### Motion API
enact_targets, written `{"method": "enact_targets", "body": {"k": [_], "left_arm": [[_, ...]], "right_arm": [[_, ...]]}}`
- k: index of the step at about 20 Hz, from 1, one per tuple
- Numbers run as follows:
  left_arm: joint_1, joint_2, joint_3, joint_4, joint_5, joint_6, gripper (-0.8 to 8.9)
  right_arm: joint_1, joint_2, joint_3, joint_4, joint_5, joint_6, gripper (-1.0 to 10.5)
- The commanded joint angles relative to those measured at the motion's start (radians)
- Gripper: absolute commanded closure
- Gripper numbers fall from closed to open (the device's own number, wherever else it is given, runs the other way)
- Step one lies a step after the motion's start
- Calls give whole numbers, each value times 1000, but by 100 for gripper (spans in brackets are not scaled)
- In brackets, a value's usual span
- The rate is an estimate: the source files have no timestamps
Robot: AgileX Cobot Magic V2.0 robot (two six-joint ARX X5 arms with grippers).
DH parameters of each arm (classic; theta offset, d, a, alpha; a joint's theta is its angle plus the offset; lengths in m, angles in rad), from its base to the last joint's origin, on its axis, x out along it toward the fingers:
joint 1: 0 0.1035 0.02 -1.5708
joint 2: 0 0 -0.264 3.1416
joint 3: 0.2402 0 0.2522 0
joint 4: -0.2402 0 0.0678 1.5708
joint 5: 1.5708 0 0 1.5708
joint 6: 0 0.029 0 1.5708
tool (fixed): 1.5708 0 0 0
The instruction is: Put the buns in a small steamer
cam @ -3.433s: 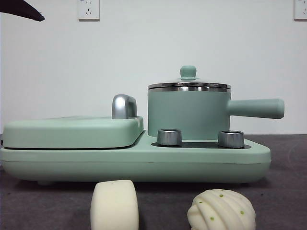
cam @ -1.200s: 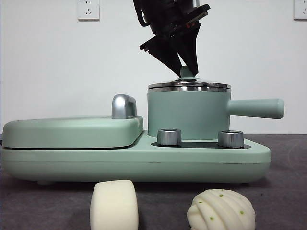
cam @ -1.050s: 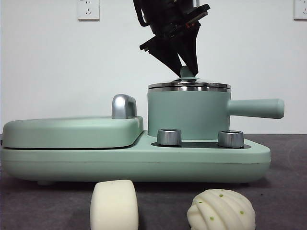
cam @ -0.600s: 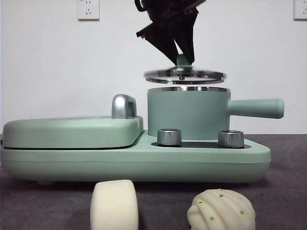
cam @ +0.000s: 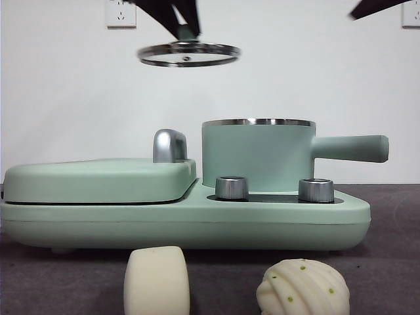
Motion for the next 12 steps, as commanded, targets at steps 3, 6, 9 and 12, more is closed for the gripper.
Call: {"method": "enact_targets", "body": {"k": [3, 6, 9, 12], "left_arm": [[92, -16, 41, 13, -2, -10, 759], [152, -16, 41, 15, -2, -28, 760], [197, -16, 41, 16, -1, -31, 763], [222, -16, 41, 15, 0, -32, 763]], "right_arm": [[264, 196, 84, -9, 143, 85, 464], [396, 328, 100, 0, 187, 114, 464], [478, 456, 99, 2, 232, 157, 464], [525, 574, 99, 7, 238, 161, 464]]}}
